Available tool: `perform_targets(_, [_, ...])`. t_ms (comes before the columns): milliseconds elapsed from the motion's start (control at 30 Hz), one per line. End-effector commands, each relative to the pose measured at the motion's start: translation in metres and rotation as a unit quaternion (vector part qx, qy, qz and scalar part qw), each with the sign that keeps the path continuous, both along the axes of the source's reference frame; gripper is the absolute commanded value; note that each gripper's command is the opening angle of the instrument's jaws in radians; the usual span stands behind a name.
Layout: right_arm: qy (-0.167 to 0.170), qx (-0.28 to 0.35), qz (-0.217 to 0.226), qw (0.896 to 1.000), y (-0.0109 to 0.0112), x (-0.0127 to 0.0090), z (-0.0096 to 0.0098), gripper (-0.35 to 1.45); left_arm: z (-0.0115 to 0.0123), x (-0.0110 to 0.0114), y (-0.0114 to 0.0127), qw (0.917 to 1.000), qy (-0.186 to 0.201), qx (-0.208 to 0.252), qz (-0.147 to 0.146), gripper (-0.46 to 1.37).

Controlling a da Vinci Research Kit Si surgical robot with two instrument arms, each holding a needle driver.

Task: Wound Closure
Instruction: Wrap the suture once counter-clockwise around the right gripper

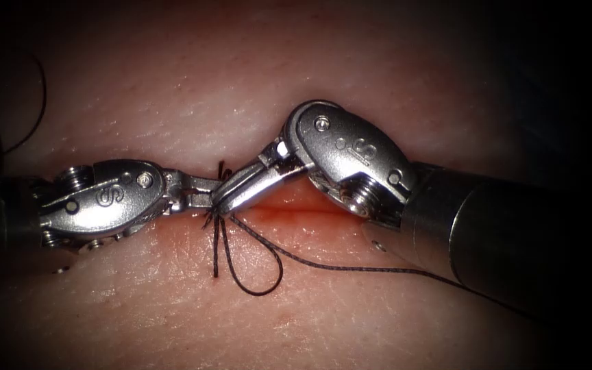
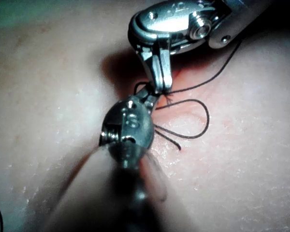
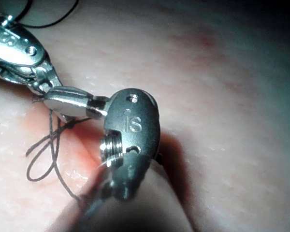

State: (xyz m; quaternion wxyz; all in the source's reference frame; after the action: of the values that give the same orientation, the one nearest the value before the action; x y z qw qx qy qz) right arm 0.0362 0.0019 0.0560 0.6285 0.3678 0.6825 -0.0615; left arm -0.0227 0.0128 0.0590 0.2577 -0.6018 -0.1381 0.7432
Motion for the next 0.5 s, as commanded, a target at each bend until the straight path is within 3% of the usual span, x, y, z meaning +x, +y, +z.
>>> perform_targets(33, [-0.001, 0.000, 0.003, 1.000, 0.0000, 0.0000, 0.0000, -0.34, -0.0001, 0.0001, 0.0000, 1.0000, -0.001, -0.001, 0.002, -0.35])
perform_targets(500, [-0.001, 0.000, 0.003, 1.000, 0.0000, 0.0000, 0.0000, -0.34, -0.0007, 0.0008, -0.0004, 0.9998, -0.004, -0.014, 0.012, -0.35])
